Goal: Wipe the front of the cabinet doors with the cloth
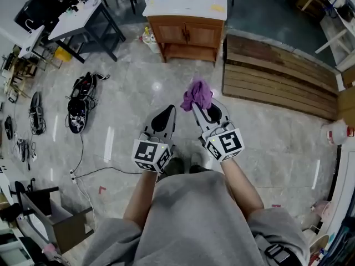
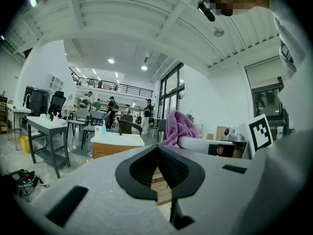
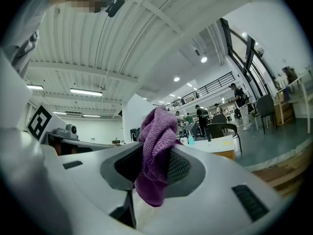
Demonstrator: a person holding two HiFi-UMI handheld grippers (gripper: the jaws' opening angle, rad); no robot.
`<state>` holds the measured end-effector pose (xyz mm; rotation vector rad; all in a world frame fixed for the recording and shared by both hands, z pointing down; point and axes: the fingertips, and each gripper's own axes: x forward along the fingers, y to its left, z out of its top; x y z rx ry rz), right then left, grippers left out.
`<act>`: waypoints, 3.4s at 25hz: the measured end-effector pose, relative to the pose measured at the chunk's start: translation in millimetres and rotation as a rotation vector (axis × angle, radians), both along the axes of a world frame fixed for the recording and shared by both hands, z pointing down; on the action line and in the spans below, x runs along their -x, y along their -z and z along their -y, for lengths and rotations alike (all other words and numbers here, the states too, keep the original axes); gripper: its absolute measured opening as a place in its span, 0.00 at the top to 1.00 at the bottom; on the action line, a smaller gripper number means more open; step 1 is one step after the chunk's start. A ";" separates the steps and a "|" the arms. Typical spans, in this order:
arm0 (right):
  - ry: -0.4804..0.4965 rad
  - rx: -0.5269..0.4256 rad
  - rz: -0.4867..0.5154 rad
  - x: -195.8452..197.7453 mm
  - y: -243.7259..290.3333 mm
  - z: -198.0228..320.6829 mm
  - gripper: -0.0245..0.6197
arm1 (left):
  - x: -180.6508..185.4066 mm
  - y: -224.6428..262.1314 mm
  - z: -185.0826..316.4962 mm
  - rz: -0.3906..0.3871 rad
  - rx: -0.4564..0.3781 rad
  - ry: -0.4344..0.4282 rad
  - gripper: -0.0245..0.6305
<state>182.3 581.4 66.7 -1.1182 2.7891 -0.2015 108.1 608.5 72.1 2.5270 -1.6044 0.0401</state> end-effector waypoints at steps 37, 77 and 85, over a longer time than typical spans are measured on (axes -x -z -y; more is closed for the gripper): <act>-0.112 0.094 -0.105 110.3 -33.8 150.3 0.79 | 121.7 -30.8 178.0 -0.107 0.053 -0.087 0.95; -0.068 0.157 -0.103 183.4 -64.1 359.5 0.79 | 195.0 -63.6 369.5 -0.111 0.141 -0.037 0.95; -0.047 0.200 -0.080 174.4 -79.1 427.8 0.79 | 184.8 -75.6 434.4 -0.083 0.183 -0.009 0.95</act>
